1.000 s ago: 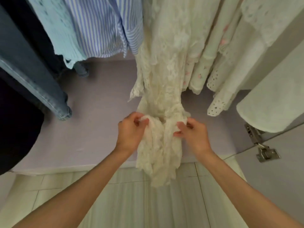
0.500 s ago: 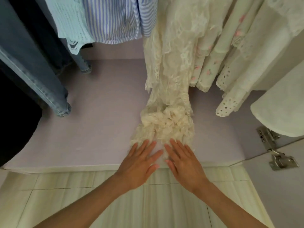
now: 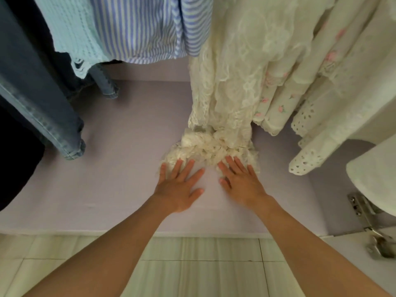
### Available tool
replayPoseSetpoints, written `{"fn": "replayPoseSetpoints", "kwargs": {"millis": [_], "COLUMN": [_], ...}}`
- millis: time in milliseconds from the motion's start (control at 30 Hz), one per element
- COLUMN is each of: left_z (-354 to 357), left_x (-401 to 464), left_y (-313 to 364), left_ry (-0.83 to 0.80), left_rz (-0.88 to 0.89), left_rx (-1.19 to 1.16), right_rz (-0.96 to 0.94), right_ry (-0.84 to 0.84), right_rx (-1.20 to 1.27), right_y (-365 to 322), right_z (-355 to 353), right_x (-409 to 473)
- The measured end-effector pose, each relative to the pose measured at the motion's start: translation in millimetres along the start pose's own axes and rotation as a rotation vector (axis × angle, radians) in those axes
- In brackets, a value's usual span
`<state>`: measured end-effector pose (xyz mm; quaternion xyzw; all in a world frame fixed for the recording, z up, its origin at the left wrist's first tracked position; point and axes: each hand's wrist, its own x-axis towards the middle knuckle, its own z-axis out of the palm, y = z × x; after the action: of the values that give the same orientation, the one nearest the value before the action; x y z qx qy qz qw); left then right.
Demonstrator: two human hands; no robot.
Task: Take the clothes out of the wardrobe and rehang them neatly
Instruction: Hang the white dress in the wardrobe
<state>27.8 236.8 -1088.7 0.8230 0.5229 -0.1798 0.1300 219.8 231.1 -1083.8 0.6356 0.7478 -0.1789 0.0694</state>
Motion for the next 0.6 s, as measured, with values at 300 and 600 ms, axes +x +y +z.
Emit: {"fn": "replayPoseSetpoints", "kwargs": {"millis": [300, 600], "left_z": [-33, -135], "left_x": [-107, -291], "left_y": [0, 4], "left_ry": [0.175, 0.098], "left_rz": [0.066, 0.018], "left_rx": [0.017, -0.119], "right_rz": [-0.008, -0.230], "right_ry": [-0.016, 0.151], "right_rx": [-0.040, -0.124], "right_y": [-32, -104], "right_z": [-59, -174], "right_x": [-92, -219]}}
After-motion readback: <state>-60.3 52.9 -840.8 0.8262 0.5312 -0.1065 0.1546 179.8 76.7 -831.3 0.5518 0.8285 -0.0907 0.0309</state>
